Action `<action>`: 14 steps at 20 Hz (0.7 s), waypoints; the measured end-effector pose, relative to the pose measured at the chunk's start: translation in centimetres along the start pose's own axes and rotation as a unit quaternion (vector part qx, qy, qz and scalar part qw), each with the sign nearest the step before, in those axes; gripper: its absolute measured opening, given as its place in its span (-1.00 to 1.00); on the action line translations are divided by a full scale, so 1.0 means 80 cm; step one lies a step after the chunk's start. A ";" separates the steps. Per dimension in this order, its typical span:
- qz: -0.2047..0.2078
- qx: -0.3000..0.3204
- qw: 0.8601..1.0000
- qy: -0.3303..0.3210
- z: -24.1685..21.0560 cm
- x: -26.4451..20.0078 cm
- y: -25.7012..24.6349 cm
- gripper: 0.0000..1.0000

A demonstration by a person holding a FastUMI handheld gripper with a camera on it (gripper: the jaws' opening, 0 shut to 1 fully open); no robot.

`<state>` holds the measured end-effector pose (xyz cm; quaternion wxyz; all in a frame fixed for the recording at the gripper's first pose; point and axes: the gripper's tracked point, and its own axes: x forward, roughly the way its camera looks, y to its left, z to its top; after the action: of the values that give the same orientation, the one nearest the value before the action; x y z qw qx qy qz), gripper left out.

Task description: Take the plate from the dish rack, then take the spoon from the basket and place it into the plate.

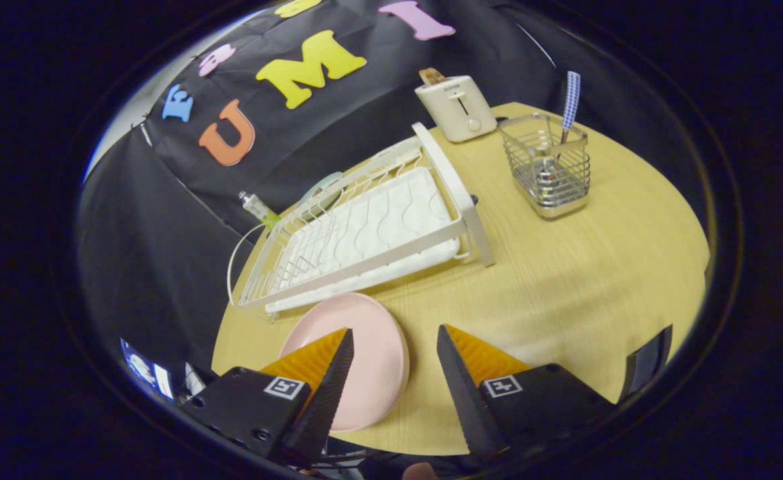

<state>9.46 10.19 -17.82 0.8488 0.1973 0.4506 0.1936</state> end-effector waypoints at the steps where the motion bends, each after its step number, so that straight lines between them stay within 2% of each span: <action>1: -0.008 -0.017 1.000 -0.019 0.006 -0.011 -0.001 0.71; 4: -0.030 -0.060 0.995 -0.077 0.026 -0.047 -0.007 0.85; 7: -0.052 -0.097 0.983 -0.147 0.049 -0.087 -0.014 0.87; 11: -0.094 -0.143 0.954 -0.247 0.080 -0.155 -0.037 0.90; 14: -0.122 -0.155 0.934 -0.297 0.094 -0.195 -0.060 0.92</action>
<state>8.39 -2.97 -5.60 0.9811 0.0556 0.1628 0.0888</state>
